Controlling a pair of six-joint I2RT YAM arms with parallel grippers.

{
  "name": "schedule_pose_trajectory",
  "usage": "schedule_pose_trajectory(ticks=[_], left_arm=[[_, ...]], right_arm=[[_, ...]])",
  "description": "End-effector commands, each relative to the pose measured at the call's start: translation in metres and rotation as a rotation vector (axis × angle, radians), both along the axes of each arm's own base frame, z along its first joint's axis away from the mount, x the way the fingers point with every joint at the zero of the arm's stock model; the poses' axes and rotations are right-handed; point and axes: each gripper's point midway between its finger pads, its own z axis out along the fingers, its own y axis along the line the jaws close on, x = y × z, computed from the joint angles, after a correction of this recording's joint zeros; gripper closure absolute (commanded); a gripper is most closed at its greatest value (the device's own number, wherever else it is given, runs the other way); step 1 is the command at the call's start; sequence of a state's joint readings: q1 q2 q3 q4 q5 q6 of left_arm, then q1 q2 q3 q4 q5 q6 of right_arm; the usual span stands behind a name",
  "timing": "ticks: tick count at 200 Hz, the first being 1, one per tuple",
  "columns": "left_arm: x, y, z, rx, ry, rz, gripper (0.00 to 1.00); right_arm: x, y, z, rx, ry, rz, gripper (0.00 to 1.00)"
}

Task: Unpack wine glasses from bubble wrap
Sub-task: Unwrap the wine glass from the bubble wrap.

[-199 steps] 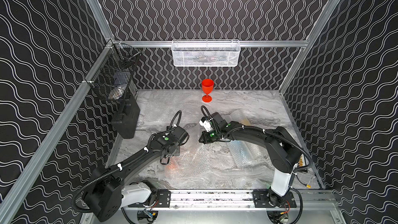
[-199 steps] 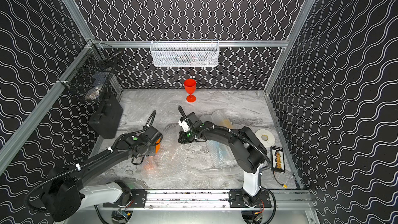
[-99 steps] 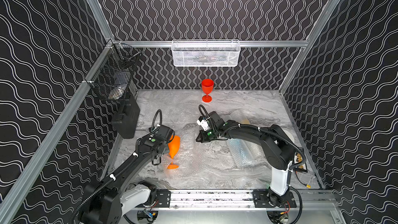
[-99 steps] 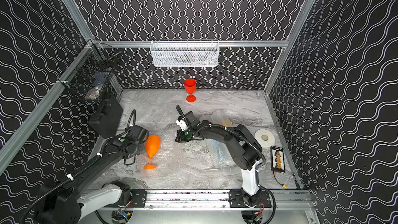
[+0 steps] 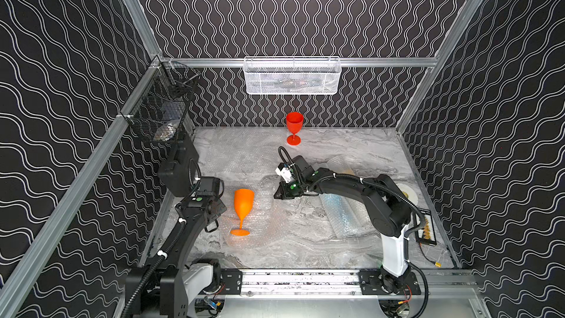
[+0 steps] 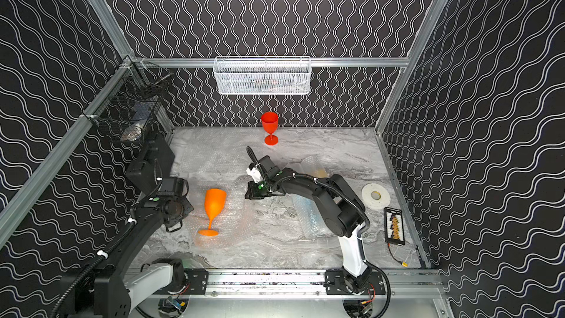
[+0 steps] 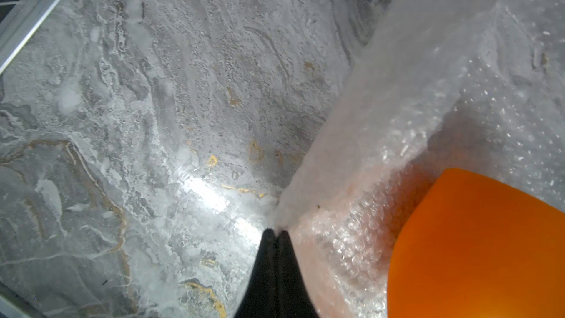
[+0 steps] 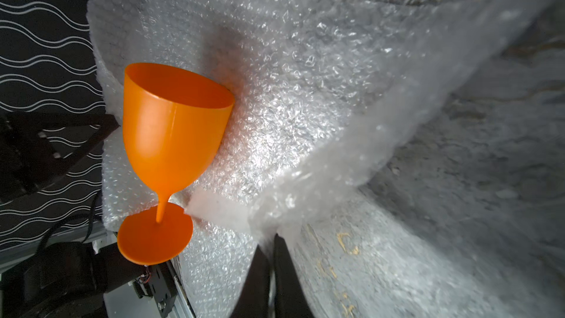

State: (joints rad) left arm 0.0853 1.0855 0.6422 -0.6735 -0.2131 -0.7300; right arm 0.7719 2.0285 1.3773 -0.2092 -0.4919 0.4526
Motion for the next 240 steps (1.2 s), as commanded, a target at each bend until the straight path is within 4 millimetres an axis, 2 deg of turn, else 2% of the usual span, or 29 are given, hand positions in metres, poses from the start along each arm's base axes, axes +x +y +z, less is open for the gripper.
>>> schedule_pose_trajectory(ticks=[1, 21, 45, 75, 107, 158, 240], left_arm=[[0.005, 0.006, -0.006, -0.043, -0.026, 0.025, 1.0], [0.005, 0.017, -0.01, -0.081, -0.036, 0.081, 1.0], [0.014, 0.025, -0.011, -0.097, -0.076, 0.124, 1.0], [0.022, 0.034, -0.01, -0.071, -0.083, 0.142, 1.0], [0.021, 0.045, -0.007, -0.033, -0.096, 0.168, 1.0], [0.021, 0.053, -0.004, -0.026, -0.135, 0.203, 1.0], [0.025, 0.061, -0.011, -0.054, -0.148, 0.247, 1.0]], right_arm=[[0.001, 0.007, -0.001, 0.025, 0.014, -0.001, 0.92], [0.0, 0.012, -0.003, 0.034, 0.032, 0.005, 0.92], [-0.002, 0.013, -0.006, 0.035, 0.034, -0.002, 0.92], [-0.001, 0.017, -0.007, 0.042, 0.038, -0.005, 0.92], [0.006, 0.02, -0.01, 0.049, 0.024, -0.034, 0.92], [0.013, 0.029, -0.009, 0.072, 0.021, -0.066, 0.92], [0.013, 0.041, -0.013, 0.071, 0.009, -0.084, 0.92]])
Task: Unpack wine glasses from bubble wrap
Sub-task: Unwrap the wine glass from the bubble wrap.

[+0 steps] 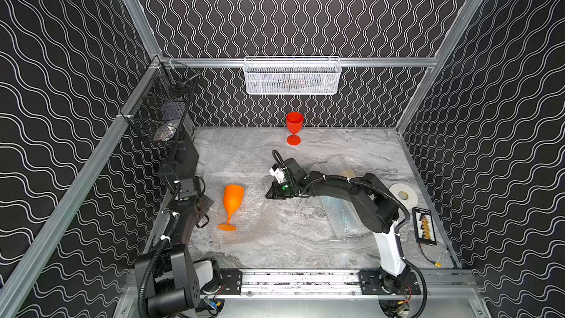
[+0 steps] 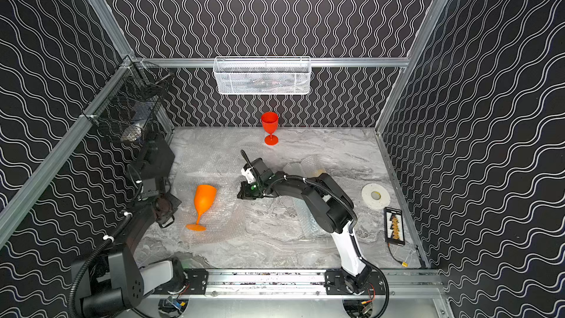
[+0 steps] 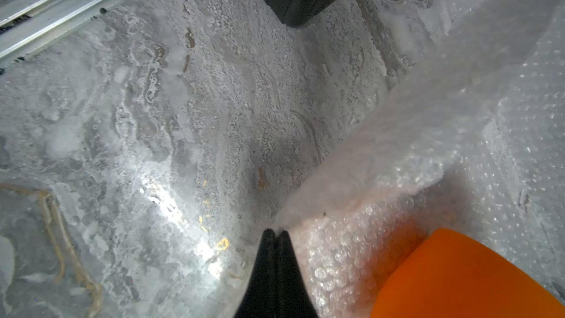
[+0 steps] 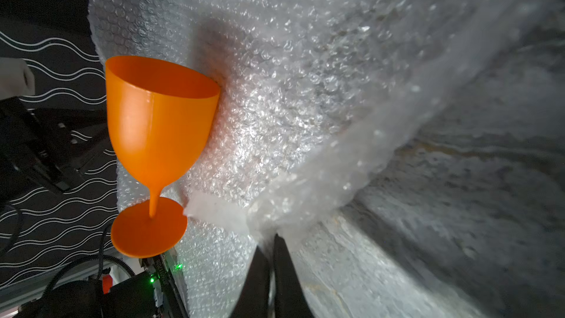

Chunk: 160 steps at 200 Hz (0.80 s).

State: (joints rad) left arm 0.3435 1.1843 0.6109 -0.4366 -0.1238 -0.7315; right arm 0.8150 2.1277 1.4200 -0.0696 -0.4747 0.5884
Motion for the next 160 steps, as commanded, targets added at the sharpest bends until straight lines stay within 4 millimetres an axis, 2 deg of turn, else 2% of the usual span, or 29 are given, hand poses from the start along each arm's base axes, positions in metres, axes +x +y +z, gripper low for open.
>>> schedule_pose_trajectory(ticks=[1, 52, 95, 127, 160], left_arm=[[0.005, 0.005, 0.001, 0.004, -0.025, 0.027, 1.0], [0.007, 0.012, -0.001, -0.008, -0.05, 0.063, 1.0], [0.011, 0.009, 0.0, -0.044, -0.056, 0.044, 1.0], [0.013, 0.009, 0.016, -0.03, -0.095, 0.029, 0.81], [0.014, 0.009, 0.039, -0.003, -0.112, -0.006, 0.73]], right_arm=[[0.007, 0.007, 0.001, 0.012, -0.02, -0.024, 0.92], [0.01, 0.011, 0.0, 0.011, -0.03, -0.032, 0.92], [0.01, 0.013, 0.001, 0.01, -0.038, -0.032, 0.92], [0.009, 0.013, 0.002, 0.007, -0.036, -0.03, 0.92], [0.007, 0.011, 0.008, 0.003, -0.047, -0.023, 0.91]])
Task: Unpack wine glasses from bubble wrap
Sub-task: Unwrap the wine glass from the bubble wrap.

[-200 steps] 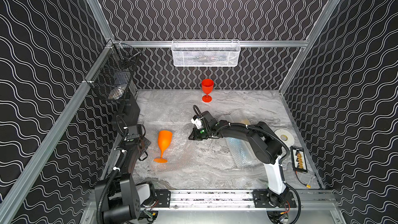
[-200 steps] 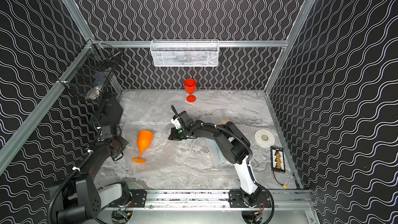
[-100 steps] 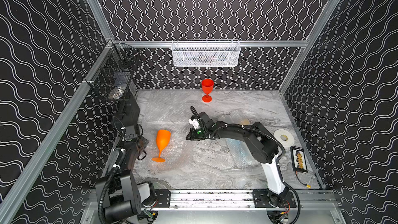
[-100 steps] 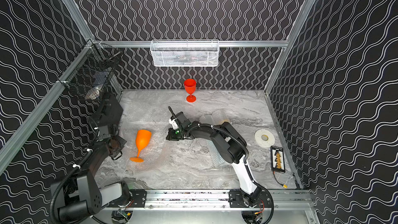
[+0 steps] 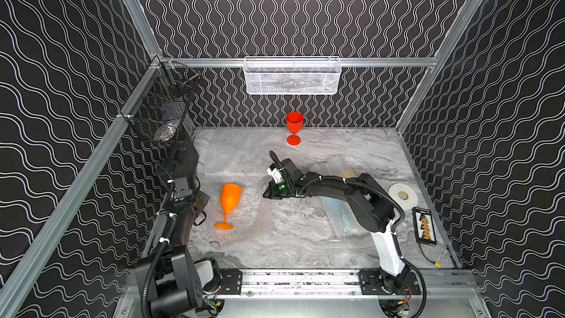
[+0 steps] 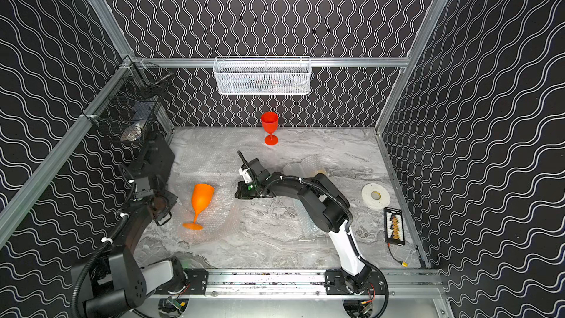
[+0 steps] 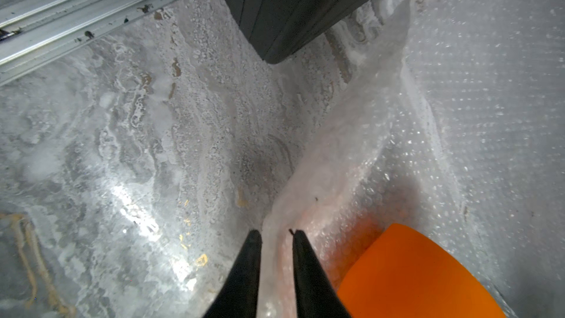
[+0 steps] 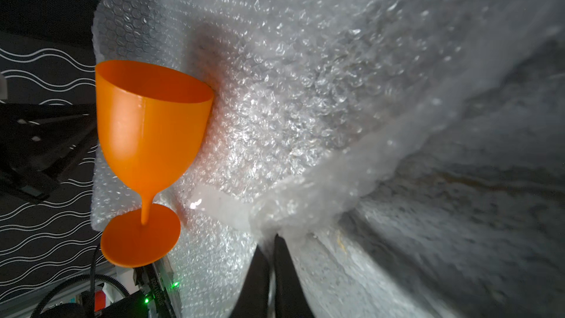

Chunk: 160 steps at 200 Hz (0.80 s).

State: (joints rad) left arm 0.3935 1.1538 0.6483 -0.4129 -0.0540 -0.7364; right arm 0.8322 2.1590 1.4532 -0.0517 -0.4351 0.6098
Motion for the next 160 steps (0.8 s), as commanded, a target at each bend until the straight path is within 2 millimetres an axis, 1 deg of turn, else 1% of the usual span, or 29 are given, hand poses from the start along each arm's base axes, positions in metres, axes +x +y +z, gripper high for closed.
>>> schedule_pose_trajectory(ticks=[1, 20, 36, 52, 62, 67, 71, 77, 85, 92, 102, 114, 123, 128, 135, 140, 148, 152, 160], left_arm=[[-0.001, 0.001, 0.017, 0.026, -0.003, -0.025, 0.73], [-0.004, 0.004, 0.035, 0.058, -0.004, -0.029, 0.72], [-0.01, 0.005, 0.048, 0.083, 0.003, -0.03, 0.71], [-0.004, -0.001, 0.063, 0.079, -0.038, -0.078, 0.71], [0.003, -0.009, 0.068, 0.058, -0.076, -0.134, 0.7], [0.009, -0.018, 0.071, 0.034, -0.108, -0.187, 0.68], [0.015, -0.025, 0.073, 0.018, -0.132, -0.243, 0.64], [0.024, -0.037, 0.075, -0.013, -0.167, -0.328, 0.63], [0.03, -0.053, 0.073, -0.07, -0.182, -0.425, 0.61], [0.031, -0.063, 0.069, -0.115, -0.177, -0.479, 0.6], [0.027, -0.071, 0.061, -0.156, -0.142, -0.521, 0.58], [0.021, -0.073, 0.056, -0.163, -0.103, -0.523, 0.57], [0.023, -0.076, 0.061, -0.158, -0.113, -0.538, 0.57], [0.024, -0.078, 0.064, -0.159, -0.125, -0.547, 0.54], [0.025, -0.08, 0.069, -0.162, -0.135, -0.557, 0.53], [0.026, -0.081, 0.071, -0.163, -0.134, -0.564, 0.48], [0.026, -0.081, 0.074, -0.163, -0.125, -0.578, 0.46], [0.026, -0.081, 0.075, -0.158, -0.116, -0.586, 0.44], [0.025, -0.082, 0.077, -0.149, -0.093, -0.609, 0.42]], right_arm=[[0.002, 0.001, 0.012, 0.007, -0.029, 0.0, 0.91], [0.002, -0.004, 0.015, 0.003, -0.049, -0.011, 0.9], [0.001, -0.003, 0.014, -0.001, -0.045, -0.002, 0.9], [-0.001, -0.004, 0.015, 0.003, -0.044, 0.002, 0.9], [-0.002, -0.005, 0.015, 0.008, -0.045, 0.0, 0.9], [-0.002, -0.005, 0.013, 0.005, -0.042, 0.003, 0.9], [-0.003, -0.005, 0.013, 0.002, -0.039, 0.008, 0.89], [-0.003, -0.005, 0.013, -0.004, -0.039, 0.014, 0.88], [-0.004, -0.006, 0.015, -0.006, -0.042, 0.02, 0.87], [-0.004, -0.007, 0.016, -0.009, -0.048, 0.022, 0.86], [-0.005, -0.009, 0.017, -0.01, -0.057, 0.02, 0.83], [-0.004, -0.012, 0.016, -0.024, -0.065, 0.018, 0.76], [-0.004, -0.014, 0.018, -0.032, -0.07, 0.022, 0.71], [-0.005, -0.015, 0.019, -0.035, -0.073, 0.023, 0.68], [-0.006, -0.017, 0.021, -0.037, -0.078, 0.022, 0.64], [-0.006, -0.018, 0.023, -0.035, -0.082, 0.02, 0.62], [-0.007, -0.021, 0.024, -0.034, -0.085, 0.017, 0.59], [-0.008, -0.021, 0.026, -0.033, -0.088, 0.018, 0.58], [-0.01, -0.024, 0.023, -0.039, -0.081, 0.022, 0.56]])
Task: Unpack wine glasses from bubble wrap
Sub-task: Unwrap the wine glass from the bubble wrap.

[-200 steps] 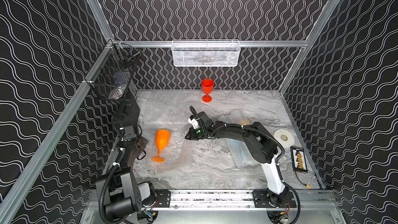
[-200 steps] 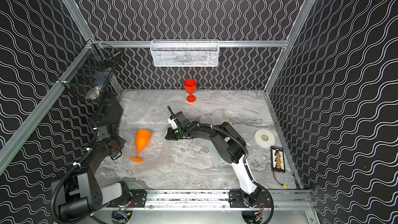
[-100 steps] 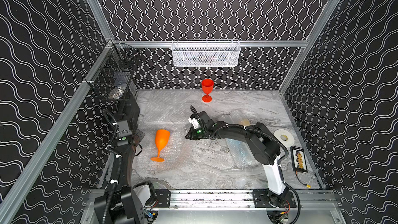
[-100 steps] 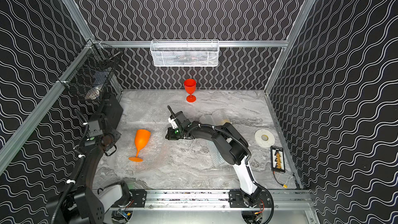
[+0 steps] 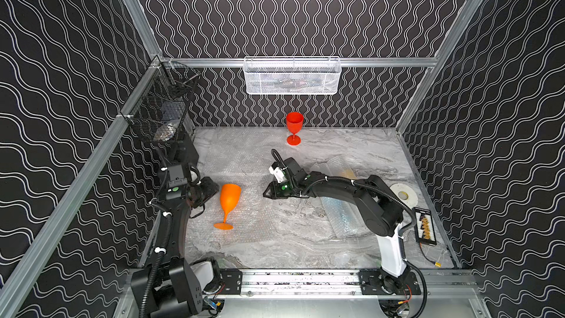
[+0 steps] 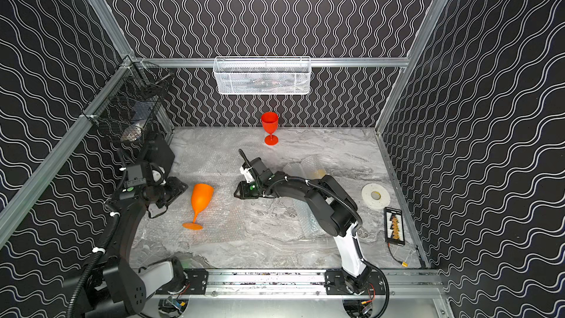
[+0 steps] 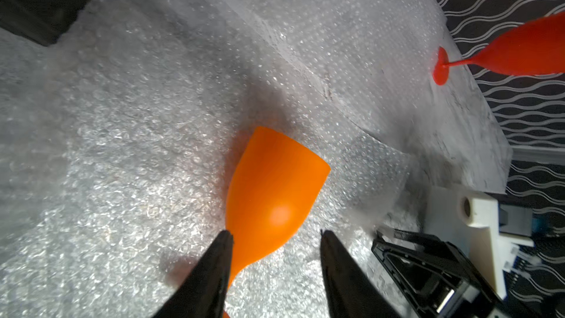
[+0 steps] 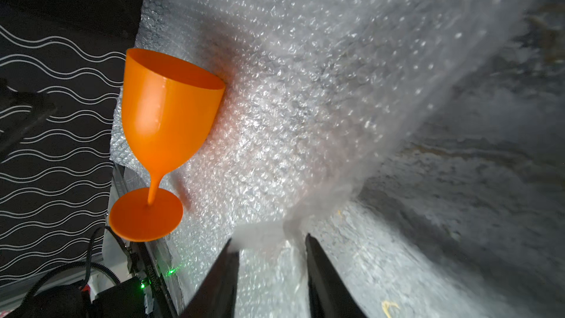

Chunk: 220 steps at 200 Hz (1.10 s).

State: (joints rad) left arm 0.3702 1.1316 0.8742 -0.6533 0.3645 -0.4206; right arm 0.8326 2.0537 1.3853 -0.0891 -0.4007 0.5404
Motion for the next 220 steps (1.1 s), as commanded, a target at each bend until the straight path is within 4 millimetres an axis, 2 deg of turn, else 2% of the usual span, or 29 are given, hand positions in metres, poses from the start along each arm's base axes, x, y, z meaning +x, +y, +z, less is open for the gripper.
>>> schedule_pose_trajectory(ticks=[1, 5, 8, 14, 58, 69, 98, 120, 133, 139, 152, 160, 201, 220], left_arm=[[-0.002, -0.01, 0.007, 0.009, 0.02, -0.102, 0.42], [-0.003, -0.011, 0.006, 0.015, 0.033, -0.113, 0.42], [-0.004, -0.012, 0.006, 0.02, 0.041, -0.12, 0.41], [-0.005, -0.012, 0.005, 0.031, 0.06, -0.12, 0.39], [-0.015, -0.03, 0.002, 0.047, 0.142, -0.152, 0.33], [-0.022, -0.03, -0.003, 0.078, 0.199, -0.151, 0.29], [-0.028, -0.039, -0.007, 0.104, 0.277, -0.188, 0.27], [-0.03, -0.045, -0.011, 0.159, 0.349, -0.228, 0.23], [-0.029, -0.06, -0.017, 0.176, 0.392, -0.3, 0.23], [-0.029, -0.068, -0.019, 0.193, 0.417, -0.336, 0.2], [-0.028, -0.075, -0.021, 0.267, 0.474, -0.388, 0.19], [-0.027, -0.073, -0.018, 0.327, 0.501, -0.402, 0.16], [-0.011, -0.073, -0.003, 0.502, 0.576, -0.488, 0.16], [-0.008, -0.07, -0.003, 0.565, 0.646, -0.528, 0.13]], right_arm=[[-0.001, -0.007, 0.002, -0.015, -0.012, -0.002, 0.56], [-0.002, -0.008, 0.0, -0.021, -0.01, -0.001, 0.55], [-0.002, -0.009, 0.012, -0.006, -0.027, 0.0, 0.55], [-0.002, -0.011, 0.015, -0.008, -0.035, 0.0, 0.54], [-0.003, -0.033, 0.022, -0.024, -0.05, -0.016, 0.52], [-0.002, -0.04, 0.021, -0.03, -0.059, -0.027, 0.52], [-0.001, -0.055, 0.015, -0.036, -0.042, -0.038, 0.51], [0.002, -0.062, 0.01, -0.039, -0.047, -0.055, 0.42], [0.001, -0.064, 0.008, -0.038, -0.033, -0.051, 0.4], [0.001, -0.066, 0.008, -0.038, -0.03, -0.051, 0.4], [0.001, -0.068, 0.008, -0.033, -0.036, -0.056, 0.38], [0.002, -0.069, 0.007, -0.032, -0.035, -0.059, 0.38], [0.008, -0.079, 0.0, -0.031, -0.02, -0.078, 0.37], [0.013, -0.084, -0.003, -0.034, -0.018, -0.091, 0.36]])
